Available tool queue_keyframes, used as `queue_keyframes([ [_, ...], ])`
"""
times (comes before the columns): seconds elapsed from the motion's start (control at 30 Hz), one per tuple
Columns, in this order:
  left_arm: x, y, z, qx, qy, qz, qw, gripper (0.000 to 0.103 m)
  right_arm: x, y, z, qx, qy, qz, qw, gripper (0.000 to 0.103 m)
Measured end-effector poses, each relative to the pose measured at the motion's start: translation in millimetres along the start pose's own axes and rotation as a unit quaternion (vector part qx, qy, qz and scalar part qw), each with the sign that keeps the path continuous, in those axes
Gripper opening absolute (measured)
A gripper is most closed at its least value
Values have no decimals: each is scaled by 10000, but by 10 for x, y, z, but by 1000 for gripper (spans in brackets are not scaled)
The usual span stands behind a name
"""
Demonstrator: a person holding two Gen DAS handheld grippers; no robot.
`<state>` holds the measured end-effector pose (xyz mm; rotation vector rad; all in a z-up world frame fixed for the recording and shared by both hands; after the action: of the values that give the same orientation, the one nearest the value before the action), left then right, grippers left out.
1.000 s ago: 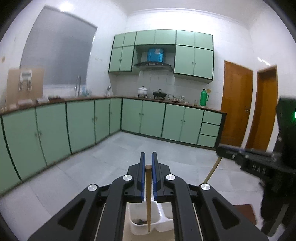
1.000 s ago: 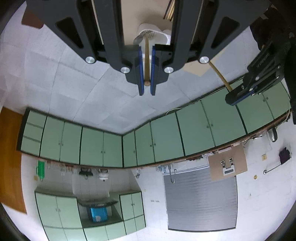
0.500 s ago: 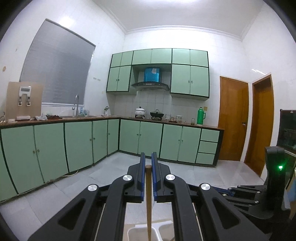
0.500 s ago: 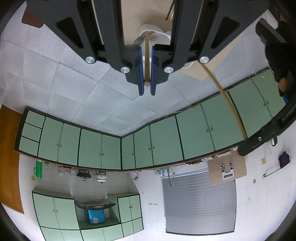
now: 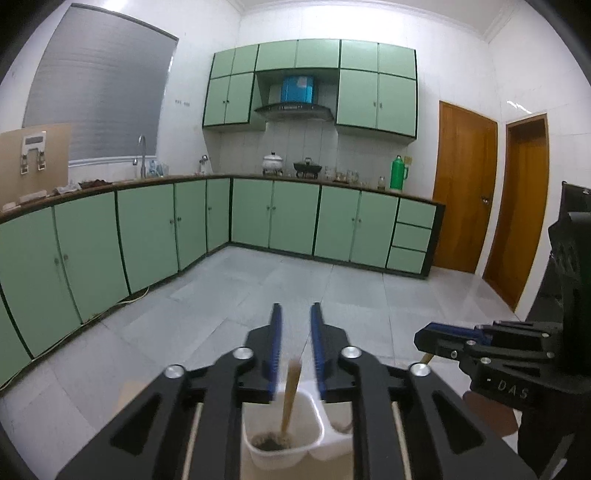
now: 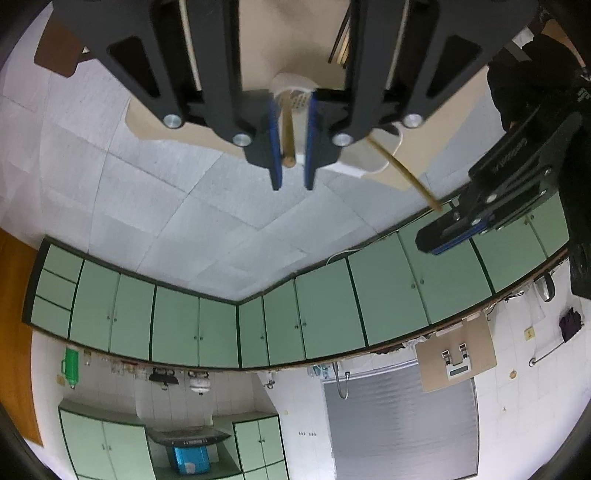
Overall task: Organize utensils
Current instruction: 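Open both tools and pull back toward the remaining chopsticks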
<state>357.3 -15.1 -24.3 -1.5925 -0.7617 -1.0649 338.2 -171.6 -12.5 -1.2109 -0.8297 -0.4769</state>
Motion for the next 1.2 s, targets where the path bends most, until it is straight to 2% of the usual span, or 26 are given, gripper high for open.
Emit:
queue_keyframes([
  [0.07,-61,-71,25,-1,27,44,10000,25,-56,-75,-9,-63,34,-81,9999,34],
  [0.27,-223,-421,161,115,-143,72,9998,49,-306,-414,-89,-227,259,-353,9988,60],
  [0.33,-332,-551,192,161,-160,122,9997,60,-495,-554,-81,-335,237,-397,9984,69],
  [0.47,-675,-760,239,250,-223,391,9987,68,-968,-725,-25,-504,151,-300,9982,85],
  [0.67,-1426,-909,254,343,-359,1196,9916,72,-1758,-747,170,-640,227,211,9975,90],
  [0.83,-2005,-937,242,451,-413,1925,9794,72,-2346,-688,401,-708,265,594,9954,90],
  [0.9,-2179,-963,231,494,-367,2131,9751,72,-2580,-644,501,-593,305,824,9944,90],
  [1.03,-2454,-1040,235,559,-285,2432,9679,72,-2829,-587,593,-475,449,1096,9918,88],
  [1.2,-2685,-1105,218,656,-104,2676,9612,73,-2971,-502,743,-439,265,1322,9899,76],
])
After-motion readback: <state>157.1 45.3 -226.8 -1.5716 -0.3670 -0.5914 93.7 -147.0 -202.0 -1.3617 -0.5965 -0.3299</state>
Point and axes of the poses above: each gripper's, at about its wrist camera, not at the fingertips, and y roughly the way its jaws point, z to its left, x to its top, the point moved 2 cm from there along y, roughly the way its jaws point, and after that the axes turned 3 degrees about z, right-handed, at the moved point
